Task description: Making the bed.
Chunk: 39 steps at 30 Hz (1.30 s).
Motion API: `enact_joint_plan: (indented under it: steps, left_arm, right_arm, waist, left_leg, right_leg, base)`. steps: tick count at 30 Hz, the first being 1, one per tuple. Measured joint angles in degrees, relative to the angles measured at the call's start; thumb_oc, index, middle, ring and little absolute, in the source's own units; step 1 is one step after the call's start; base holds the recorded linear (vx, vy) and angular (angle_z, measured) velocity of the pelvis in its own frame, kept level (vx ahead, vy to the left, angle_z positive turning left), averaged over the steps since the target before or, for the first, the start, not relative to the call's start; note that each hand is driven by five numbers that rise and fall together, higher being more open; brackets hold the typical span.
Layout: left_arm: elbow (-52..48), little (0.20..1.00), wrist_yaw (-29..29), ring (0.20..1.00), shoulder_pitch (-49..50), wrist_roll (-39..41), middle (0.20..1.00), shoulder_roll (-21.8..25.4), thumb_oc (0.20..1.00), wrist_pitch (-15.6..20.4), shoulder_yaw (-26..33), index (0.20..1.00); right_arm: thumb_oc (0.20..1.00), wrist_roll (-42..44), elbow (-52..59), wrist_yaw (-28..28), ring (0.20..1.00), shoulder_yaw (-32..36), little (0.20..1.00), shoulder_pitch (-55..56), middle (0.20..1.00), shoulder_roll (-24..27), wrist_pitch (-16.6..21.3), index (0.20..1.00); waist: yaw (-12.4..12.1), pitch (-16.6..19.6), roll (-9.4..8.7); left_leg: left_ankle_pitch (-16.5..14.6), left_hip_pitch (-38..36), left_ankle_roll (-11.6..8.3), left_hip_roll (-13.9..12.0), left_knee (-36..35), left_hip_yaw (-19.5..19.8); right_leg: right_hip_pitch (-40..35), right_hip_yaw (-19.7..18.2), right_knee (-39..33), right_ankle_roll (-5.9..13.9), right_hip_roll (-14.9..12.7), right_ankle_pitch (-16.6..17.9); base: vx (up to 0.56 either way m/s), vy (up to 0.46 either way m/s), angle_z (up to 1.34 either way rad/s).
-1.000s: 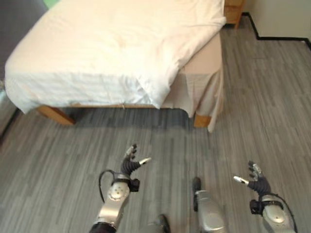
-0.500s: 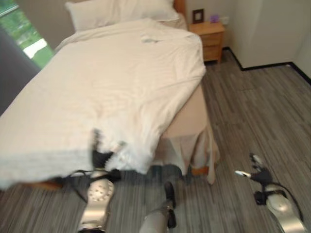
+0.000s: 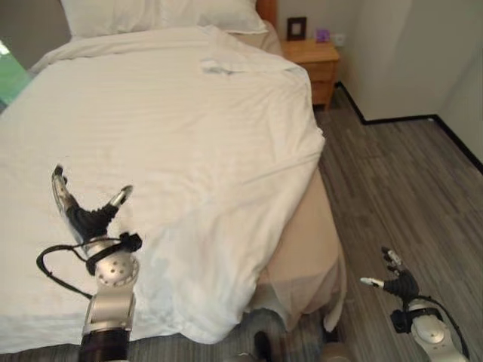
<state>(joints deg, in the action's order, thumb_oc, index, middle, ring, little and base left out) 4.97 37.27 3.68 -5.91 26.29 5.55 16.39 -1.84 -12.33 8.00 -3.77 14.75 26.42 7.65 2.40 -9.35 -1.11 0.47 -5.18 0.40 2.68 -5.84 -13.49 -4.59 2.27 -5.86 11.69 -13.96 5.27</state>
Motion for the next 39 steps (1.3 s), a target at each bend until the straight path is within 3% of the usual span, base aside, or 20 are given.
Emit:
enact_joint_plan:
  steps: [4,5,10,14,18,23,24,25,26,29,33,36,39]
  left_arm:
    - [-0.06,1.000,-4.28,1.000,2.65,-1.87,1.000,-0.38,1.000,-1.29,-0.38,1.000]
    - [0.83,1.000,-5.36,1.000,2.17,-2.31,1.000,0.00,1.000,-1.58,-0.41,1.000]
    - [6.26,1.000,-7.93,1.000,-0.24,-6.16,1.000,1.50,1.000,-4.98,-1.56,1.000]
    - [17.18,1.000,-9.93,1.000,-2.83,-10.91,1.000,7.19,1.000,-10.19,-2.48,1.000]
    - [24.34,1.000,-11.53,1.000,-4.52,-13.67,1.000,8.22,1.000,-14.73,-3.18,1.000]
    - [38.73,1.000,-11.31,1.000,-13.61,-15.19,1.000,12.65,1.000,-16.05,-7.40,1.000]
    - [39.59,0.871,-11.13,0.871,-14.78,-15.13,0.871,12.70,0.871,-15.96,-8.34,0.871]
    - [41.43,0.285,-10.96,0.285,-16.37,-15.11,0.285,13.29,0.285,-15.65,-9.70,0.285]
    - [44.38,0.200,-10.80,0.200,-18.71,-14.98,0.200,14.19,0.200,-15.44,-11.48,0.200]
    - [49.93,0.200,-10.88,0.200,-22.78,-13.93,0.200,14.38,0.200,-14.77,-13.28,0.200]
    - [48.15,0.200,-11.14,0.200,-22.92,-12.23,0.200,12.26,0.200,-14.98,-14.09,0.200]
    - [37.53,0.200,-11.89,0.200,-20.58,-10.66,0.200,3.83,0.200,-15.75,-16.32,0.200]
    - [23.07,0.200,-13.89,0.200,-18.01,-10.53,0.200,0.50,0.200,-15.78,-18.90,0.200]
  right_arm:
    - [1.000,-0.02,0.16,-1.12,1.000,3.66,1.000,-0.14,1.000,0.24,-2.05,1.000]
    - [1.000,-0.03,0.11,-1.38,1.000,3.76,1.000,-0.74,1.000,0.26,-2.22,1.000]
    - [1.000,-0.02,0.00,-2.42,1.000,3.58,1.000,-2.02,1.000,0.78,-2.38,1.000]
    - [1.000,-0.02,0.45,-3.62,1.000,3.77,1.000,0.04,1.000,1.97,-2.96,1.000]
    - [1.000,-0.01,0.76,-4.51,1.000,5.03,1.000,3.44,1.000,2.16,-3.98,1.000]
    - [1.000,0.67,5.33,-5.41,1.000,2.06,1.000,1.24,1.000,4.05,-2.79,1.000]
    - [1.000,0.81,5.20,-5.37,1.000,1.53,1.000,1.11,1.000,4.06,-2.15,1.000]
    - [1.000,0.83,5.20,-5.36,1.000,1.01,1.000,0.39,1.000,4.08,-1.56,1.000]
    - [1.000,1.00,5.21,-5.33,1.000,0.68,1.000,-0.33,1.000,3.97,-1.05,1.000]
    - [1.000,2.21,4.98,-5.25,1.000,0.39,1.000,-2.54,1.000,3.76,-0.94,1.000]
    - [1.000,2.39,4.55,-4.42,1.000,0.92,1.000,-0.74,1.000,3.78,-1.09,1.000]
    - [1.000,2.07,3.31,-4.09,1.000,1.00,1.000,-1.44,1.000,3.34,-1.16,1.000]
    - [1.000,1.75,2.38,-3.49,1.000,2.04,1.000,-2.62,1.000,2.53,-1.61,1.000]
  waist:
    - [0.67,0.23,2.37]
    - [0.87,0.09,2.69]
    - [2.09,0.37,3.81]
    - [2.16,1.21,4.29]
    - [3.62,1.43,4.14]
    - [5.63,-0.61,1.46]
    - [6.46,-1.09,0.30]
    - [6.47,-1.25,-0.46]
    - [6.52,-1.52,-0.96]
    - [6.88,-3.30,-2.49]
    - [6.95,-3.86,-0.82]
    - [6.00,-3.86,0.65]
    - [5.55,-3.97,0.57]
  left_leg:
    - [1.20,-0.41,-1.86,-3.85,0.31,-0.33]
    - [1.18,-1.06,-1.91,-4.41,0.30,-0.48]
    - [0.39,-1.50,-3.11,-4.92,-0.06,-2.04]
    - [0.29,-0.15,-3.33,-6.12,-0.06,-4.87]
    - [1.04,0.49,-3.99,-6.55,-0.06,-5.00]
    - [3.60,6.92,-3.14,-7.05,0.02,-6.62]
    - [3.68,7.28,-3.27,-7.32,0.04,-6.84]
    - [3.66,8.28,-3.48,-7.58,-0.03,-7.06]
    - [3.78,9.98,-3.87,-7.86,-0.04,-7.84]
    - [4.92,13.32,-4.01,-8.44,0.09,-8.94]
    - [4.52,11.02,-4.57,-9.33,-0.04,-9.20]
    - [4.35,9.19,-4.76,-9.28,-0.03,-9.15]
    - [4.36,7.88,-4.76,-9.35,-0.02,-8.51]
  right_leg:
    - [-0.86,0.74,0.05,0.20,3.63,-0.21]
    - [-1.62,0.94,0.00,-0.80,4.20,-0.99]
    - [-1.61,0.53,-0.28,-1.24,4.40,-2.17]
    - [0.54,0.66,-0.29,-1.38,4.74,-1.86]
    - [1.07,1.43,-0.28,-2.43,5.07,-0.77]
    - [8.60,0.23,-0.02,-2.47,5.58,2.15]
    - [9.40,0.04,-0.23,-2.63,5.92,2.28]
    - [10.52,-0.14,-0.26,-2.64,6.12,2.32]
    - [12.46,-0.69,-0.27,-2.50,6.32,1.97]
    - [16.36,0.16,-0.06,-2.69,6.47,4.13]
    - [14.15,0.28,-0.14,-3.56,7.38,3.88]
    - [12.18,0.34,0.00,-3.55,7.37,3.40]
    - [10.63,0.69,-0.01,-3.75,7.44,3.15]
  base:
    - [0.05,-0.044,0.11]
    - [0.07,-0.046,-0.02]
    - [0.02,-0.023,-0.09]
    - [0.05,-0.009,-0.21]
    - [0.01,-0.006,0.02]
    - [-0.17,-0.042,-0.14]
    - [-0.14,-0.042,-0.09]
    - [-0.10,-0.036,-0.16]
    - [-0.06,-0.037,-0.24]
    - [0.00,-0.010,-0.22]
    - [0.02,0.019,-0.05]
    - [0.01,-0.005,0.06]
    - [0.01,-0.035,0.07]
